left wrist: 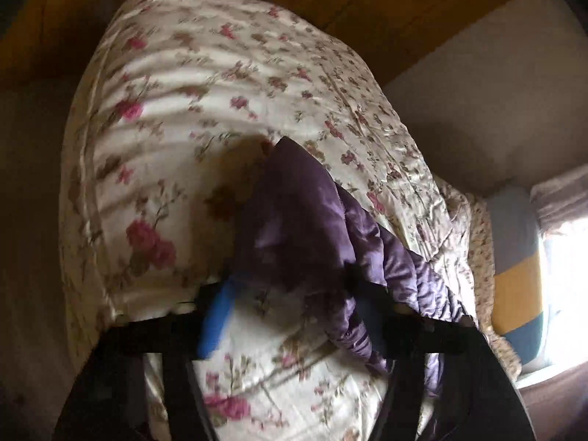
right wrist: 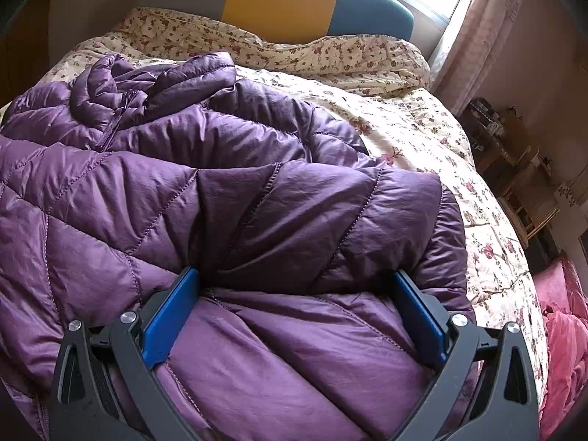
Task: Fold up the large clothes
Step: 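Grasp the jacket's other sleeve with the left gripper and lift it, then fold the sleeve over the jacket body and open the left gripper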
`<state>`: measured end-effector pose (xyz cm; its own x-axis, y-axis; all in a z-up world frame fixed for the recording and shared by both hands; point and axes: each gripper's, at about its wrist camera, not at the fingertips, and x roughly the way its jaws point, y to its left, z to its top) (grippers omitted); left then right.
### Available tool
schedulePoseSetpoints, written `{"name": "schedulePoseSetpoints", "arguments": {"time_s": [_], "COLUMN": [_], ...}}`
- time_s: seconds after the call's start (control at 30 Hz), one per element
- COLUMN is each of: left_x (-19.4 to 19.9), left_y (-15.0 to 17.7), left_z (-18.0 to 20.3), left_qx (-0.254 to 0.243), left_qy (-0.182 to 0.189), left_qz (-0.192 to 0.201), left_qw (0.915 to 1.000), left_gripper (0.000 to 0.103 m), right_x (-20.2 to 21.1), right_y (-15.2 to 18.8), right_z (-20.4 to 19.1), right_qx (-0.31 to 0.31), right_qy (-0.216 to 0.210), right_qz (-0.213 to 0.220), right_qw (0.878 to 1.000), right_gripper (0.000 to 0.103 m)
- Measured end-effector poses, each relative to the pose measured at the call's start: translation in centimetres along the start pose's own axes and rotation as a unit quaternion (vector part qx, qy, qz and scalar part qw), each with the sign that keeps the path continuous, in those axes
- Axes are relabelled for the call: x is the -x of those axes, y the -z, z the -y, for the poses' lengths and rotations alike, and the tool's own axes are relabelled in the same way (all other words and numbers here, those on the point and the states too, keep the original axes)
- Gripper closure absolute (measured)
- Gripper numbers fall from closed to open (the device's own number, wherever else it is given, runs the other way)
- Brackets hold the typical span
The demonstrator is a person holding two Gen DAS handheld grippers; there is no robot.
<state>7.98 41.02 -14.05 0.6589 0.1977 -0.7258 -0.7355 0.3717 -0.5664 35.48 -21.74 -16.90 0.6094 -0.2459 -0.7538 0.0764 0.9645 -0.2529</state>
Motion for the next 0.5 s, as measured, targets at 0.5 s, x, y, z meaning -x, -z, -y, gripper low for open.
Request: {"name": "schedulePoseSetpoints", "arguments": {"time_s": [0.5], "left_x": [0.1], "left_y": [2.9], "left_z": [12.9], "left_qx": [-0.198], "left_qy": [0.056], "left_qz": [0.022], "left_qw": [0.9785], "left_gripper": [0.095], "right_x": [0.0], "right_y": [-0.1], "right_z": [0.1], "right_qx": [0.0], "right_qy": [0.0], "right_qz": [-0.001], "right_qw": [1.0], "right_gripper": [0.002]}}
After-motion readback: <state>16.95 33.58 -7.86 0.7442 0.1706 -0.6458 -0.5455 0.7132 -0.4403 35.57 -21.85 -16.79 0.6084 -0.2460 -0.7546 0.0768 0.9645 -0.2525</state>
